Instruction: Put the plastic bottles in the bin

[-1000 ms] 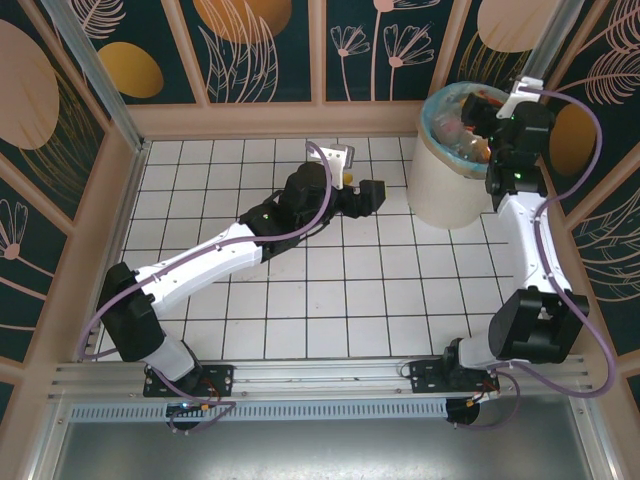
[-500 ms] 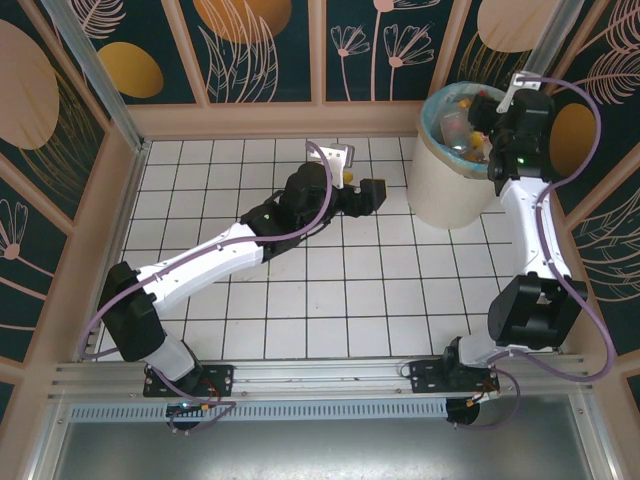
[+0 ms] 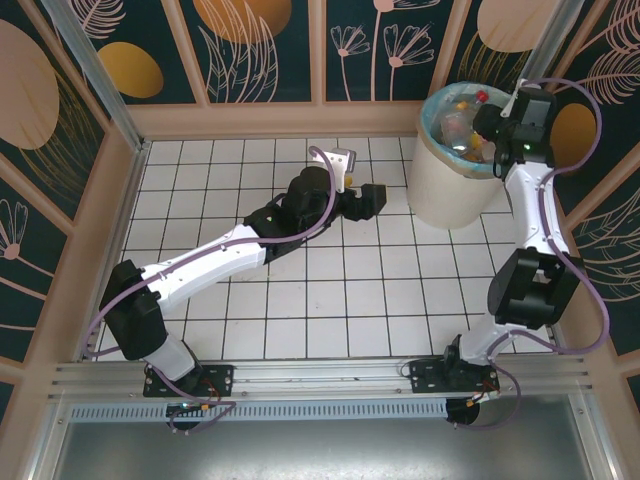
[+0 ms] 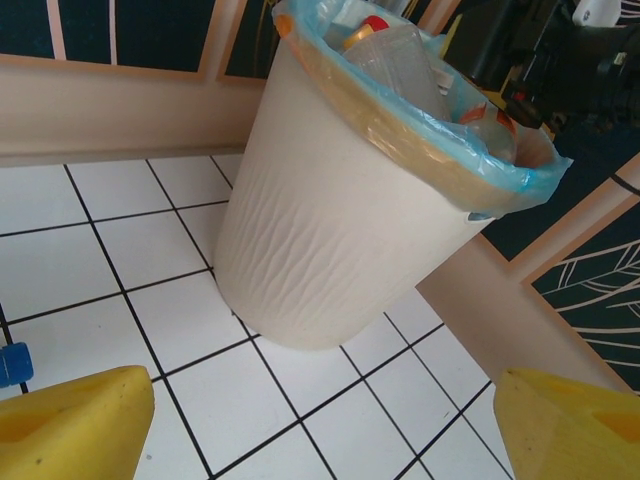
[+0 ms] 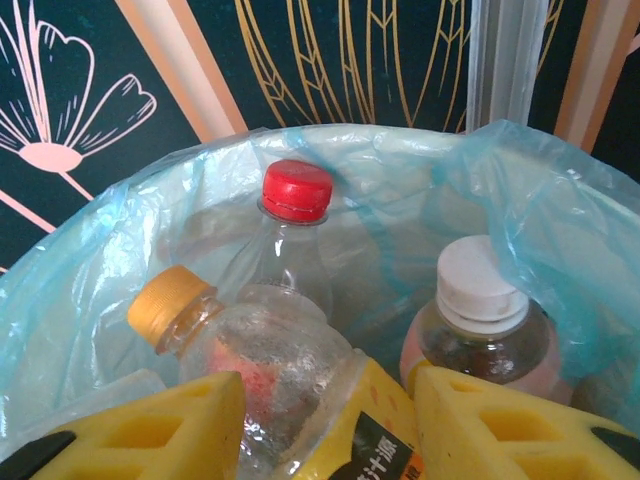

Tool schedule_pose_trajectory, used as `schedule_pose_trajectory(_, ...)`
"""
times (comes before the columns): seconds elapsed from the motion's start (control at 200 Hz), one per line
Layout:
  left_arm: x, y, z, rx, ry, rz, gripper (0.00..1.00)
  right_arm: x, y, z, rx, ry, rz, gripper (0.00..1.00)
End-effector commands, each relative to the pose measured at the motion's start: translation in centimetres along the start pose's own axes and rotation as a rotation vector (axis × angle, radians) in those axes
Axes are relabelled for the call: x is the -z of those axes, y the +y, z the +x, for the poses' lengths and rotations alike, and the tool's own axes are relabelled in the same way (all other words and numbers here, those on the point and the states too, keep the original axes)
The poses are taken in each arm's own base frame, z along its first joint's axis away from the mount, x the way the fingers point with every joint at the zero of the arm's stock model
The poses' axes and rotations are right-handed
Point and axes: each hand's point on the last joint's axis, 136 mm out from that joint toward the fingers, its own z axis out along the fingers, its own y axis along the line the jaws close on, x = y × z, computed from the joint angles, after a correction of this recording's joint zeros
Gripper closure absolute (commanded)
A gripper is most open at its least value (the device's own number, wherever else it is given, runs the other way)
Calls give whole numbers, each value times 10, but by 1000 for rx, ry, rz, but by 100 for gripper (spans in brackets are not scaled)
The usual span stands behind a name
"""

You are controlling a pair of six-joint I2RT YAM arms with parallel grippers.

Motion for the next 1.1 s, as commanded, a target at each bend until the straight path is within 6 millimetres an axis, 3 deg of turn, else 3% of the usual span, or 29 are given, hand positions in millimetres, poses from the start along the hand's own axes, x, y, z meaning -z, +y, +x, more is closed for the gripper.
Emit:
schedule_pose_trajectory(0.0, -3, -3, -6, -45, -34, 12, 11, 5, 10, 15, -62, 110, -28, 49)
schedule_pose_trajectory(0.1, -2, -2, -15, -77, -61, -5, 10, 27, 32, -13, -51, 56, -55, 41)
schedule_pose_trajectory(0.21, -1, 2, -27, -129, -101, -53, 9, 65, 60, -36, -17, -33, -90, 33)
schedule_pose_trajectory(0.325, 2, 8, -37, -194, -128, -110, 9, 110, 78, -44, 9, -145, -105, 30)
schedule_pose_trajectory(0.405, 7, 18, -39, -233, -147, -159, 8, 137, 99, -39, 15, -203, -162, 29)
schedule_pose_trajectory(0.55, 24, 41, -40, -293, -186, -263, 6, 171, 154, -14, 27, -217, -335, 30)
schedule_pose_trajectory(0.671, 38, 61, -47, -295, -216, -345, 6, 184, 204, 16, 111, -150, -446, 30)
schedule_pose_trajectory(0.856, 67, 95, -50, -231, -266, -426, 6, 183, 268, 64, 269, -60, -554, 30)
schedule_pose_trajectory(1.091, 99, 150, -29, -143, -266, -558, 6, 176, 350, 132, 446, 102, -655, 28)
